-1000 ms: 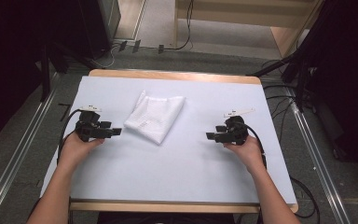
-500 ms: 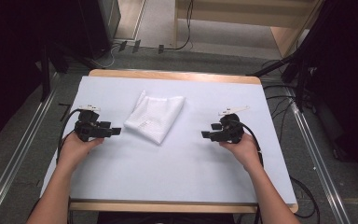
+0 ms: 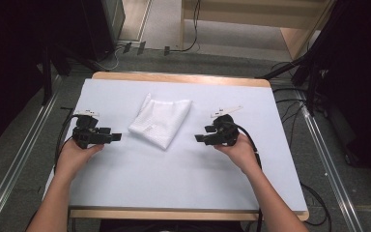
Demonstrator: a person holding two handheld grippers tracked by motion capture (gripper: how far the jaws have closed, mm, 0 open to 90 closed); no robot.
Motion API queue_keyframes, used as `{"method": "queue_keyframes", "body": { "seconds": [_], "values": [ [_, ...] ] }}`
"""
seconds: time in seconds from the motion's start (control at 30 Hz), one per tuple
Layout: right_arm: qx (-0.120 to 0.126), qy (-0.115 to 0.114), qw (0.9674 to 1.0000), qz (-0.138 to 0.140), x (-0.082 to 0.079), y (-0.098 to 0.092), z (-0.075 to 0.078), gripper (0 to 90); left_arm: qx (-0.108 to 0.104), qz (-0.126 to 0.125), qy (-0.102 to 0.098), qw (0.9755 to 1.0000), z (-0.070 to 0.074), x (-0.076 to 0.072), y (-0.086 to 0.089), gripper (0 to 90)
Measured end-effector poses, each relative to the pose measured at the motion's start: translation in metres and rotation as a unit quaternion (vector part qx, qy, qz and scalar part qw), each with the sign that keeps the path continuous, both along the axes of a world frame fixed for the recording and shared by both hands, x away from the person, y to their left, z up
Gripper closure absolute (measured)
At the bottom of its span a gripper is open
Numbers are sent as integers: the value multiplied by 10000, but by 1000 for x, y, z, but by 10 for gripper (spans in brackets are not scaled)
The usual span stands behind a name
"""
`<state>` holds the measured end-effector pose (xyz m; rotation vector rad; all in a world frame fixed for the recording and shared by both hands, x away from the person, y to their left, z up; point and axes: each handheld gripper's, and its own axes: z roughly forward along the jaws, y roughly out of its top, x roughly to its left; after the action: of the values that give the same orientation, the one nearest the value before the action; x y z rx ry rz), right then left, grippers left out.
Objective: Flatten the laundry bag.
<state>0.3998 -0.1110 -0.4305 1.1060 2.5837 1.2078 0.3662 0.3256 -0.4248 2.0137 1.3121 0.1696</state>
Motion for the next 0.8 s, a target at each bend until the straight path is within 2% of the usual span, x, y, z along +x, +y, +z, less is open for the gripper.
{"method": "queue_keyframes", "body": {
  "seconds": [0.1, 0.33, 0.57, 0.8],
  "values": [
    [-62, -22, 9999, 119, 1, 12, 2, 396, 3, 15, 13, 10000, 0, -2, 2, 369],
    [-28, 42, 9992, 404, 5, 37, 9, 419, 19, 27, -43, 10000, -1, -8, 3, 369],
    [-2, 99, 9989, 449, 15, 53, 15, 435, -36, 72, -46, 10000, 0, -10, 4, 367],
    [-50, 42, 9980, 634, 25, 83, 21, 438, -11, 44, -59, 10000, 0, -10, 4, 367]
  ]
}}
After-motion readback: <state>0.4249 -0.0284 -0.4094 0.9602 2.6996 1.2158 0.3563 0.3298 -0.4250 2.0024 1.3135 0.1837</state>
